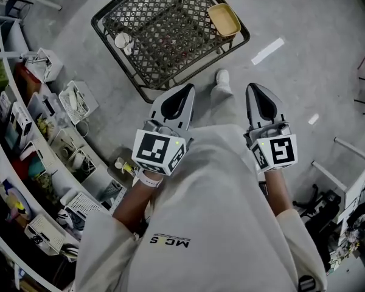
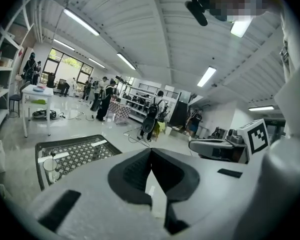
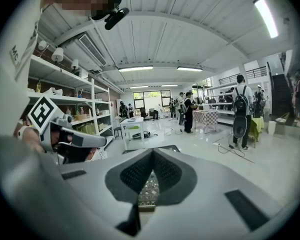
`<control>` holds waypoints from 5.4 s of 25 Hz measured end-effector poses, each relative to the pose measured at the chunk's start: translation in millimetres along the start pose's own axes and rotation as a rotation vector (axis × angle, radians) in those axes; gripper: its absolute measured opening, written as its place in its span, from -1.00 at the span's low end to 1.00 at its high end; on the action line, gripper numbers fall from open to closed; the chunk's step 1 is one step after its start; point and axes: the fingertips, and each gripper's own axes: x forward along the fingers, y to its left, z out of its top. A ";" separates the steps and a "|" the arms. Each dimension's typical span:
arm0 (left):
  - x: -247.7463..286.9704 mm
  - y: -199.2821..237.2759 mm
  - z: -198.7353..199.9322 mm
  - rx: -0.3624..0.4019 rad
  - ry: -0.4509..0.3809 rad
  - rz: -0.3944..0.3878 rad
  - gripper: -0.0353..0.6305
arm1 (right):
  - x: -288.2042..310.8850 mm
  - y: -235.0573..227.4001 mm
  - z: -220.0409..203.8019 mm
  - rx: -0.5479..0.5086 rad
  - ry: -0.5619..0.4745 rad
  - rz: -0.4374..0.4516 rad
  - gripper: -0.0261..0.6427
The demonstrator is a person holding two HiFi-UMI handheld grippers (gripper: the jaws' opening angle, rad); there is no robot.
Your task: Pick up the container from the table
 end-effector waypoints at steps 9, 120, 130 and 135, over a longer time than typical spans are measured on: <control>123.3 -9.5 38.5 -0.019 0.038 0.113 -0.83 | 75.2 -107.6 26.1 -0.031 0.007 0.174 -0.87; 252.6 56.9 5.9 -0.191 0.041 0.332 -0.83 | 321.0 -252.6 -232.5 0.024 0.663 0.137 -0.83; 241.2 54.8 39.7 -0.144 -0.017 0.357 -0.83 | 300.0 -254.8 -159.0 -0.002 0.549 0.195 -0.83; 227.8 53.0 59.4 -0.117 -0.060 0.385 -0.83 | 287.3 -248.7 -99.7 -0.021 0.449 0.230 -0.83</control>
